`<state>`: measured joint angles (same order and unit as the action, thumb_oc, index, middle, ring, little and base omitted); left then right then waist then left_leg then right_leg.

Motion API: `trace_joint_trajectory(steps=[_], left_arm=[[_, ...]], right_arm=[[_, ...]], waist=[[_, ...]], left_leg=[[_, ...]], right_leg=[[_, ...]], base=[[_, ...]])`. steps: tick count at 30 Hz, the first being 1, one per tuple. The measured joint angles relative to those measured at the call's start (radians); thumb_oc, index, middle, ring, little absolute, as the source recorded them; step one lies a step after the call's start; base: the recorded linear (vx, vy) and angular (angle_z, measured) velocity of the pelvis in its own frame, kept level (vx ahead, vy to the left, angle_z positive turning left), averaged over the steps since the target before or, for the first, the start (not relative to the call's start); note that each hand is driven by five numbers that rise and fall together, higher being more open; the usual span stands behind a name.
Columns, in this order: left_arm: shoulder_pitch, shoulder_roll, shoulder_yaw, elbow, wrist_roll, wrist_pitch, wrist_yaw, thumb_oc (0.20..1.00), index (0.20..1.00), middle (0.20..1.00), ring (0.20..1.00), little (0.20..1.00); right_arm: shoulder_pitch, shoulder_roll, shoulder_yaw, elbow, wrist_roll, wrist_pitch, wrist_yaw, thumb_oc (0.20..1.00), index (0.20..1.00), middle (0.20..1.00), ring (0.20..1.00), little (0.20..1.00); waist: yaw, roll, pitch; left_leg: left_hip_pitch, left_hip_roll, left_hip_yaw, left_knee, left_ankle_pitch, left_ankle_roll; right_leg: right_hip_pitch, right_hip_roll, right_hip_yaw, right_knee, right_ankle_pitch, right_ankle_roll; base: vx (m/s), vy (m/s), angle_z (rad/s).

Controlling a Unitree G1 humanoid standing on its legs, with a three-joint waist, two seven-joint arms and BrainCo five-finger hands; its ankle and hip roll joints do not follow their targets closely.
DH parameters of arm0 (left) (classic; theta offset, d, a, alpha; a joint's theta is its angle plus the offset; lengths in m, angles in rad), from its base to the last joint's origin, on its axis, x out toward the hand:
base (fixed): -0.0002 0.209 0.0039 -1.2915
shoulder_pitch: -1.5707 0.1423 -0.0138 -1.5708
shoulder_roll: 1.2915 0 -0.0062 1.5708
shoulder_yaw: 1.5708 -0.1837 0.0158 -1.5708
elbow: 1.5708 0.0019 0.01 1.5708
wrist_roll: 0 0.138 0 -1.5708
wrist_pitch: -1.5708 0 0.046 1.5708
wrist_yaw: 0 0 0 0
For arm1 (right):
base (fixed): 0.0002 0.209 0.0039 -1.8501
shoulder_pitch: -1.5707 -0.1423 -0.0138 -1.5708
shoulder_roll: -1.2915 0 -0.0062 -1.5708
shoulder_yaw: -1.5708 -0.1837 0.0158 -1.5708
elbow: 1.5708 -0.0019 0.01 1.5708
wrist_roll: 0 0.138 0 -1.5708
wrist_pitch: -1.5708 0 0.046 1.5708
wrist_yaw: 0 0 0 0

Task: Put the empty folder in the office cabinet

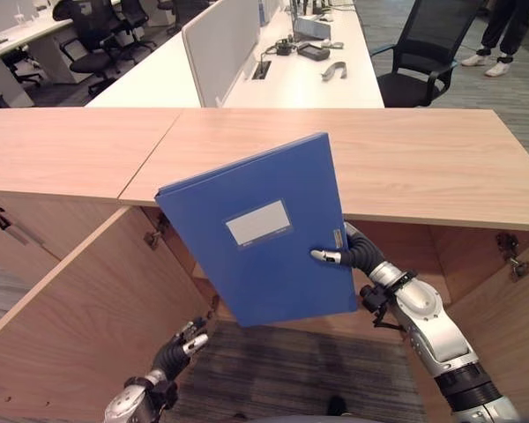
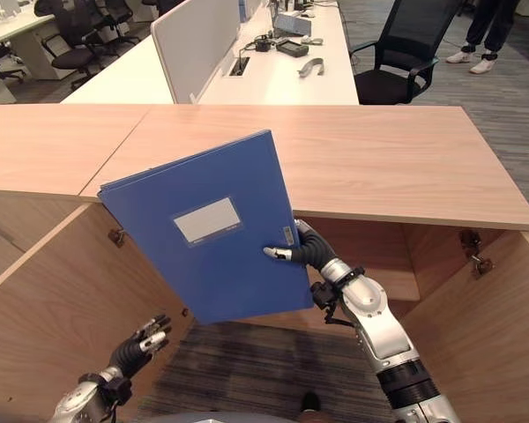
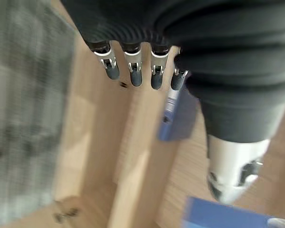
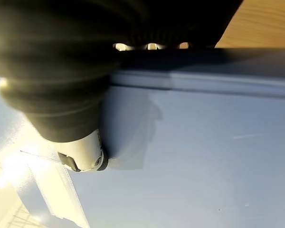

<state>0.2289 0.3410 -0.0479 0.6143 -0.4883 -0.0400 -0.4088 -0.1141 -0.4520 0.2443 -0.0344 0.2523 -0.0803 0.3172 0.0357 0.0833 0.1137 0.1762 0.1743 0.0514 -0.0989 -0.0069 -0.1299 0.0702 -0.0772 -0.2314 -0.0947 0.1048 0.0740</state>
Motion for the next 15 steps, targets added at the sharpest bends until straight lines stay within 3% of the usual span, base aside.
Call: trace_joint_trajectory(steps=[4,15], left_arm=[[-0.007,-0.023,-0.002,0.135,0.086,-0.007,0.03,1.0,1.0,1.0,1.0,1.0],[-0.047,-0.032,-0.037,0.268,0.25,-0.034,0.085,1.0,1.0,1.0,1.0,1.0]], right_arm=[[0.004,-0.002,0.042,0.076,-0.012,-0.004,-0.002,0.2,0.2,0.2,0.2,0.2],[-0.006,-0.088,0.171,0.246,-0.375,-0.023,-0.046,0.2,0.2,0.2,0.2,0.2]], waist=[[0.001,-0.004,0.001],[0.003,-0.012,0.0]], left_leg=[[-0.001,-0.002,-0.001,0.0,0.001,-0.002],[-0.005,-0.002,-0.009,0.001,0.002,-0.003]], right_leg=[[0.0,-0.002,-0.001,0.0,0.0,0.0],[0.0,-0.003,-0.009,0.0,0.0,0.0]], base=[[0.0,0.0,0.0],[0.0,-0.001,0.01]])
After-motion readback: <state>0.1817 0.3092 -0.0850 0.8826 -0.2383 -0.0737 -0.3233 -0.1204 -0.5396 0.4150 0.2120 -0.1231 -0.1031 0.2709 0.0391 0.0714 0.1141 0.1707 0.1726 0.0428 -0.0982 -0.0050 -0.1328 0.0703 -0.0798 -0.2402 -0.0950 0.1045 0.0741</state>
